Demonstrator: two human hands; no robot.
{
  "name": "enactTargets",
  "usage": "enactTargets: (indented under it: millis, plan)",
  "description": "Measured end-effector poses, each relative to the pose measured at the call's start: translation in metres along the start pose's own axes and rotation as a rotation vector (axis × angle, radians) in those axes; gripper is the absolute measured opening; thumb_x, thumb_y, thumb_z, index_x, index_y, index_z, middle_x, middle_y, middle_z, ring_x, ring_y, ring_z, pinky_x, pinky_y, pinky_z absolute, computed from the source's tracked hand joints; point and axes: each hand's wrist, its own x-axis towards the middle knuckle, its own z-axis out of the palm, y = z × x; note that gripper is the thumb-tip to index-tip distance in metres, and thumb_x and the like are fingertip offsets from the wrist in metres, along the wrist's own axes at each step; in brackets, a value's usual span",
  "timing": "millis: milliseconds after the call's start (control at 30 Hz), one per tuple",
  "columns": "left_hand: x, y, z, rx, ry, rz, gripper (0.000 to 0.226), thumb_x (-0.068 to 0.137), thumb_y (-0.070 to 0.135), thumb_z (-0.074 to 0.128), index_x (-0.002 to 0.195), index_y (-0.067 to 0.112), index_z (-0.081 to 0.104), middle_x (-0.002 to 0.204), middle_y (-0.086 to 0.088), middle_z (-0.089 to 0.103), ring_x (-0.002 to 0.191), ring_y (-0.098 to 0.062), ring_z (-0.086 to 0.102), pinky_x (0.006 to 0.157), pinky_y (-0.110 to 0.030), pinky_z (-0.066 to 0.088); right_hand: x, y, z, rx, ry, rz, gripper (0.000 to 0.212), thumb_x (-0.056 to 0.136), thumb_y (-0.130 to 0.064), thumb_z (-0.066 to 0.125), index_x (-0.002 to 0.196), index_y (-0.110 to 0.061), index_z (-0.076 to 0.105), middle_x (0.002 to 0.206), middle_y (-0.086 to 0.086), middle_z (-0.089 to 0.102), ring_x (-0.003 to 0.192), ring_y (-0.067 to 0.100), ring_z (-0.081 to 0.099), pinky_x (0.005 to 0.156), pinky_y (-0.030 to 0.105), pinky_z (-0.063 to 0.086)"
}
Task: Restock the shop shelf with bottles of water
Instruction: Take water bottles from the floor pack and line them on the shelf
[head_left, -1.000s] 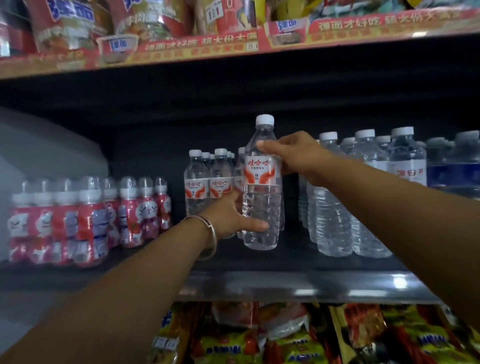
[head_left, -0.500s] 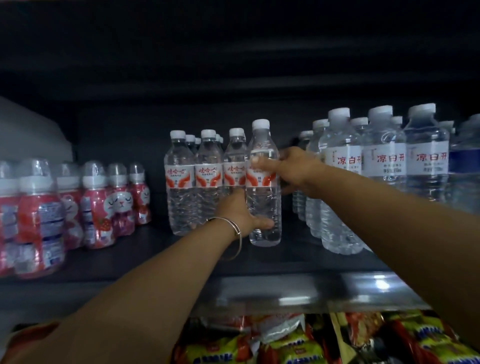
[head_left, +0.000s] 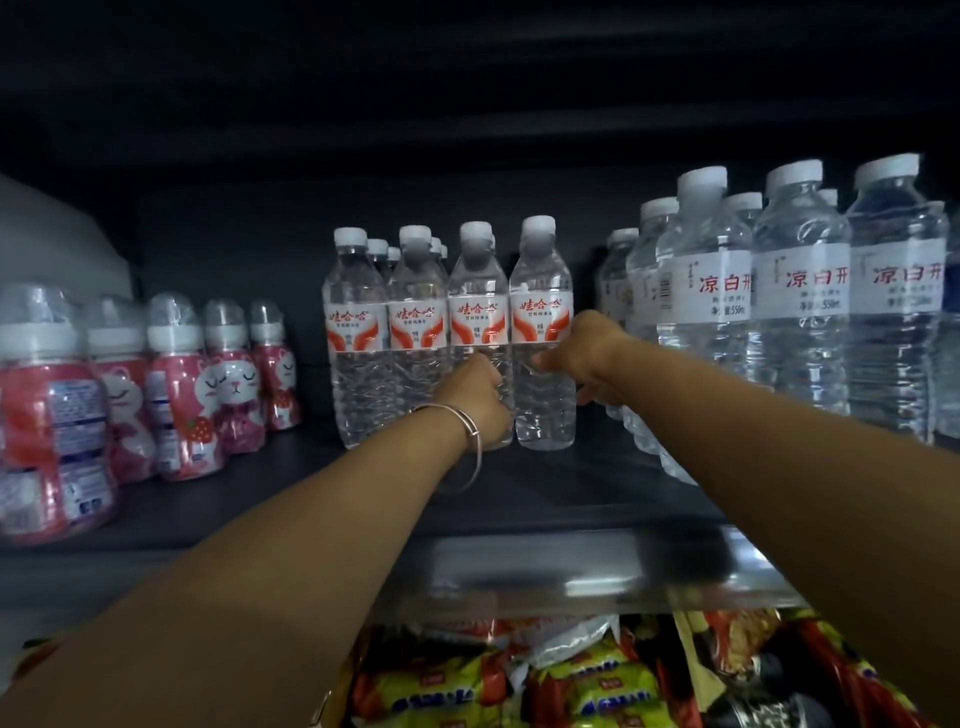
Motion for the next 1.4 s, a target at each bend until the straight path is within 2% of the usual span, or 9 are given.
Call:
enactTargets:
  millis: [200, 333, 467, 567, 667, 833, 1033, 1233, 1400]
  plan:
    - [0.001, -0.003, 0.003, -0.121, -0.025, -0.024, 0.027, 0.082, -0.010, 0.047, 0.100, 0.009, 0.050, 0.098, -0.014, 0.052, 0.089, -0.027, 0.051, 0.093, -0.048, 0.048, 0.005, 0.006, 0.007, -0.080, 0.060, -0.029, 0.036, 0.089, -0.026, 0.063, 0.115, -0.002, 0.058, 0.113, 0.013, 0.063, 0.103, 0.026, 0.062, 0.093, 0.038, 0.051]
    - [-0.007, 0.002, 0.000, -0.037, 0.000, -0.018, 0.032, 0.081, -0.005, 0.055, 0.109, 0.010, 0.052, 0.109, -0.013, 0.057, 0.101, -0.029, 0.056, 0.092, -0.044, 0.050, -0.003, 0.011, 0.006, -0.154, 0.104, -0.059, 0.039, 0.090, -0.032, 0.061, 0.115, -0.003, 0.058, 0.110, 0.010, 0.062, 0.101, 0.024, 0.062, 0.089, 0.032, 0.051]
    - [-0.029, 0.017, -0.005, 0.091, 0.128, 0.075, 0.033, 0.084, 0.000, 0.057, 0.116, 0.009, 0.053, 0.121, -0.010, 0.055, 0.110, -0.026, 0.053, 0.094, -0.033, 0.046, -0.029, 0.012, 0.004, -0.338, 0.127, -0.182, 0.028, 0.094, -0.028, 0.053, 0.109, -0.006, 0.059, 0.109, 0.011, 0.063, 0.087, 0.022, 0.060, 0.065, 0.028, 0.048]
    - [-0.062, 0.031, -0.003, 0.261, 0.242, 0.185, 0.038, 0.088, 0.008, 0.054, 0.126, 0.008, 0.048, 0.129, -0.012, 0.047, 0.119, -0.027, 0.045, 0.101, -0.034, 0.038, -0.067, 0.024, -0.006, -0.470, 0.143, -0.376, 0.039, 0.094, -0.018, 0.050, 0.132, -0.008, 0.047, 0.125, 0.016, 0.056, 0.108, 0.033, 0.056, 0.089, 0.040, 0.049]
    - [-0.108, 0.043, 0.008, 0.363, 0.312, 0.204, 0.046, 0.089, 0.014, 0.054, 0.132, 0.014, 0.040, 0.139, -0.009, 0.038, 0.131, -0.027, 0.031, 0.109, -0.039, 0.027, -0.119, 0.046, -0.021, -0.662, 0.183, -0.562, 0.059, 0.096, -0.022, 0.045, 0.149, -0.015, 0.020, 0.154, 0.011, 0.025, 0.143, 0.029, 0.020, 0.116, 0.047, 0.017]
    - [-0.198, 0.053, 0.055, 0.483, 0.319, 0.130, 0.061, 0.086, 0.027, 0.058, 0.139, 0.018, 0.030, 0.145, -0.005, 0.028, 0.135, -0.026, 0.025, 0.114, -0.044, 0.015, -0.208, 0.109, -0.039, -0.798, 0.157, -0.669, 0.065, 0.098, -0.030, 0.039, 0.151, -0.015, 0.006, 0.159, 0.008, 0.001, 0.146, 0.025, -0.005, 0.115, 0.050, -0.006]
    - [-0.307, 0.030, 0.145, 0.515, 0.189, 0.043, 0.070, 0.084, 0.027, 0.061, 0.144, 0.020, 0.024, 0.152, -0.002, 0.019, 0.139, -0.024, 0.020, 0.115, -0.045, 0.009, -0.303, 0.217, -0.020, -0.746, -0.010, -0.607, 0.070, 0.095, -0.032, 0.045, 0.151, -0.015, 0.007, 0.159, 0.007, 0.001, 0.147, 0.023, -0.004, 0.115, 0.049, -0.002]
    - [-0.386, -0.018, 0.233, 0.501, 0.081, 0.028, 0.074, 0.082, 0.024, 0.062, 0.145, 0.017, 0.023, 0.154, -0.004, 0.017, 0.141, -0.024, 0.018, 0.115, -0.046, 0.006, -0.368, 0.320, 0.035, -0.681, -0.104, -0.602, 0.074, 0.085, -0.026, 0.064, 0.146, -0.006, 0.028, 0.153, 0.015, 0.027, 0.142, 0.032, 0.025, 0.109, 0.056, 0.020]
    - [-0.449, -0.081, 0.314, 0.435, 0.041, 0.006, 0.065, 0.076, 0.012, 0.066, 0.136, 0.008, 0.042, 0.145, -0.014, 0.036, 0.130, -0.034, 0.038, 0.105, -0.050, 0.024, -0.416, 0.408, 0.100, -0.593, -0.129, -0.580, 0.067, 0.074, -0.016, 0.070, 0.134, 0.001, 0.047, 0.139, 0.022, 0.047, 0.124, 0.038, 0.049, 0.095, 0.054, 0.040]
